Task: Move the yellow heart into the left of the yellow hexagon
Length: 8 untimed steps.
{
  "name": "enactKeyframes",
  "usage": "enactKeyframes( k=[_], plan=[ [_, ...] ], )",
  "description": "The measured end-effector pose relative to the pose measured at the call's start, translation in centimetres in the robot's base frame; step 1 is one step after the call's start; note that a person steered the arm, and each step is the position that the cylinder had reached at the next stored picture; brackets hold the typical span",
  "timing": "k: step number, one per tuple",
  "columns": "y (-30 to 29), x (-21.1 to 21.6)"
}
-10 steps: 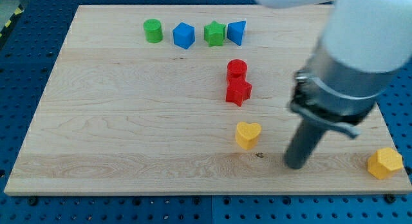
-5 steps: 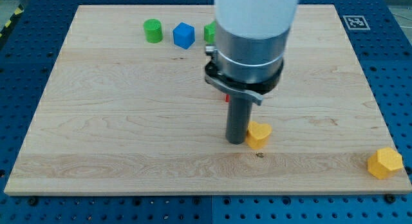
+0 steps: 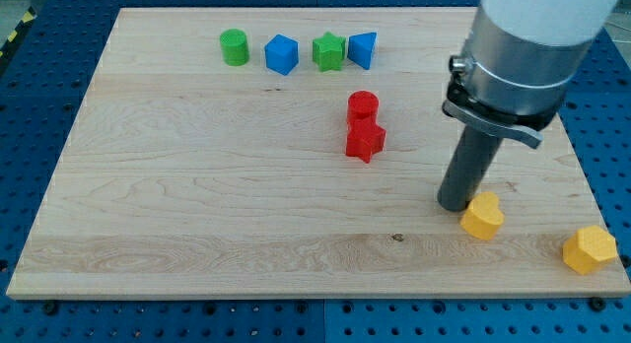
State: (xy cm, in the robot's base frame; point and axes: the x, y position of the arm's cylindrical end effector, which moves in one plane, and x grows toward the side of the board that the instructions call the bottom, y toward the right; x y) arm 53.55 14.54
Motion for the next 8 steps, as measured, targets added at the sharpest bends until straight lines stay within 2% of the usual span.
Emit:
enactKeyframes(
  k=[2,6,7,8],
  plan=[
    [1.5,3.8],
    [6.0,4.5],
    [5.7,4.5],
    [0.5,4.3]
  ],
)
